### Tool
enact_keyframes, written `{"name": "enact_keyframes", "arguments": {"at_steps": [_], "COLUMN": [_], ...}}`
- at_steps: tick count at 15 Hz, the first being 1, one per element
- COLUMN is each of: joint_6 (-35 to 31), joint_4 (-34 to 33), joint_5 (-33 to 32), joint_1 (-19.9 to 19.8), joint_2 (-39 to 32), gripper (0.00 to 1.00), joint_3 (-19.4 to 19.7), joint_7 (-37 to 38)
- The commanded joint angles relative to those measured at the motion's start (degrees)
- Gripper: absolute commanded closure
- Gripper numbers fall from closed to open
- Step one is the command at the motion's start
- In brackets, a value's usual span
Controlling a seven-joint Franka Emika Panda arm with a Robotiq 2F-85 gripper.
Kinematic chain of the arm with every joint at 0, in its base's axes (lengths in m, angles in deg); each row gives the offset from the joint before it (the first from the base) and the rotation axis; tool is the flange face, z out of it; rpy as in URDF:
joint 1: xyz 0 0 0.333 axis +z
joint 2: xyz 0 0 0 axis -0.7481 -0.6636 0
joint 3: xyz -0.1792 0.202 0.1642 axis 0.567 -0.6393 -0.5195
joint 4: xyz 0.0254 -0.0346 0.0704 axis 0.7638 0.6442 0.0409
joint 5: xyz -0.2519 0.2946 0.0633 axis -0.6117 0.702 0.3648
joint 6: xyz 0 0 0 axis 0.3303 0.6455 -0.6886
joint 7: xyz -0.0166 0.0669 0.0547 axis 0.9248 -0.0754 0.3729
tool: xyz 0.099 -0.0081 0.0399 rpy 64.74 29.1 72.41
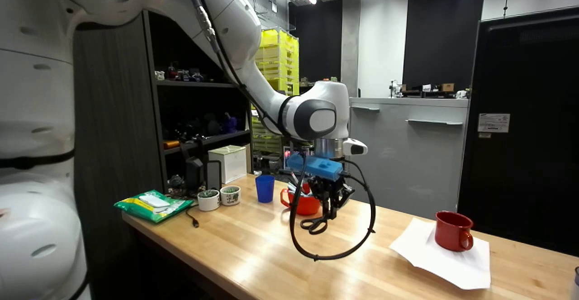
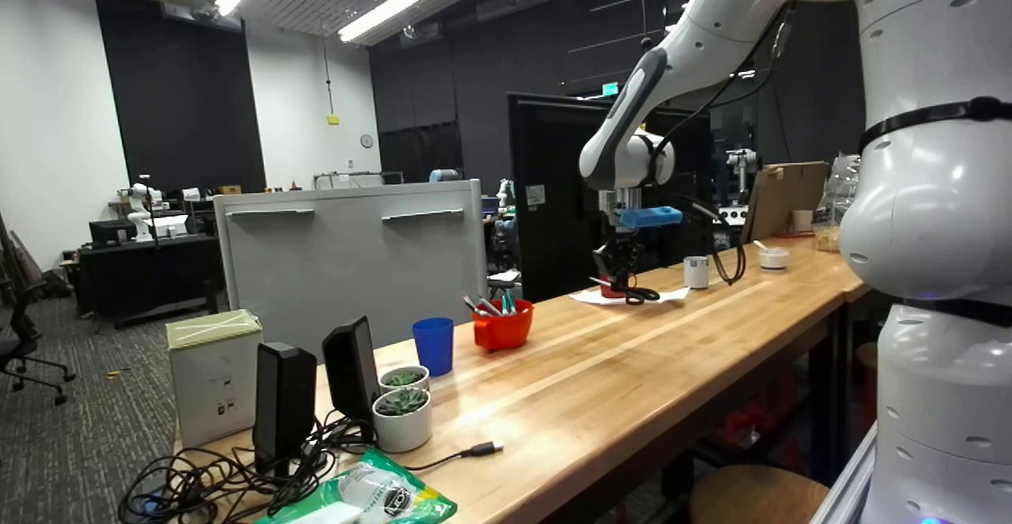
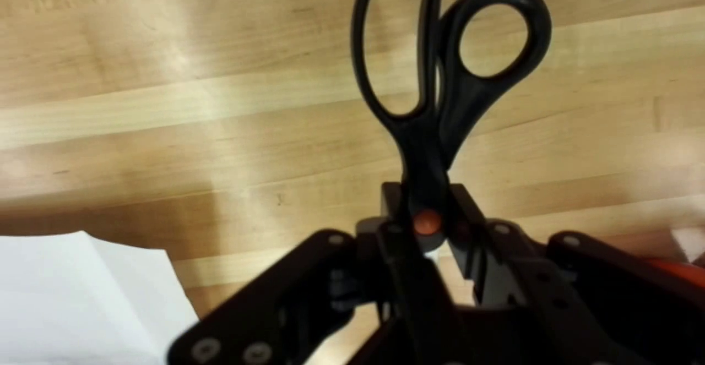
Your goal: Move the black pair of scissors to the right and turn it in the opposite direction
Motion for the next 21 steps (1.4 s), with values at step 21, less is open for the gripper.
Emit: {"name": "enact_keyframes", "arguments": {"at_steps": [21], "joint_6": [-0.33], "joint_4": [-0.99], "joint_5": [4.93], "joint_1": [-8.75], "joint_2": [-9.02], "gripper": [0.94], "joint_3": [5.88], "joint_7": [-30.62]}}
